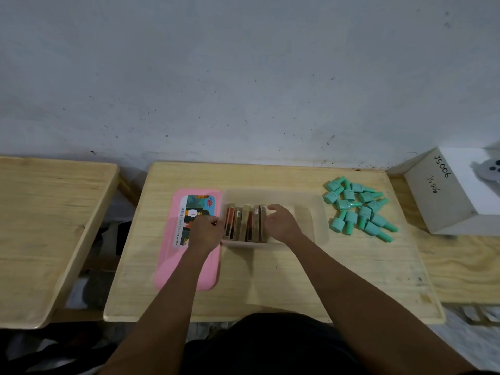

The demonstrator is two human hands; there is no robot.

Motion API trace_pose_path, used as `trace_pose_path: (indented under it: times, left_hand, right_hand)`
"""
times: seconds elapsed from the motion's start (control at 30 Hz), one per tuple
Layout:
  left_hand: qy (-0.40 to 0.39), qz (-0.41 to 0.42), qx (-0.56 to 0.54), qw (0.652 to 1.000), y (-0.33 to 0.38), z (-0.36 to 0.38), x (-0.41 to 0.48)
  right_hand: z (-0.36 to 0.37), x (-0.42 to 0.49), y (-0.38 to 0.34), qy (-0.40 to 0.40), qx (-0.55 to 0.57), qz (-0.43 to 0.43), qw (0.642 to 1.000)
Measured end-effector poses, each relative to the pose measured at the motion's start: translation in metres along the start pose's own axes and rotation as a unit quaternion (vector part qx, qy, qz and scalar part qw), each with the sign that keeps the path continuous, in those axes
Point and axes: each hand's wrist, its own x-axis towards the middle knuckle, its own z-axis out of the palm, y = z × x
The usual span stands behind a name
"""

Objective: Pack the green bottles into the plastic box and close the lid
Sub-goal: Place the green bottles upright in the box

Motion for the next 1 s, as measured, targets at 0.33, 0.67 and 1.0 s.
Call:
trace_pose_path:
  times: [0.33, 0.67, 1.0]
  left_hand:
    - [0.175, 0.093, 0.031, 0.980, 0.032, 0.021, -0.004]
    - [-0.054, 0.425, 0.100, 0.898, 0.119, 0.122, -0.024]
    - [-0.089, 0.389, 0.426, 0.812, 0.193, 0.210, 0.003]
  right_hand:
    - [-0.075, -0.048, 0.061, 0.252, -0.248, -0.132, 0.926]
    - [-0.129, -0.059, 0.133, 0.161, -0.010, 0.000, 0.987]
    - [-0.162, -0.019, 0.166, 0.137, -0.063, 0.112, 0.982]
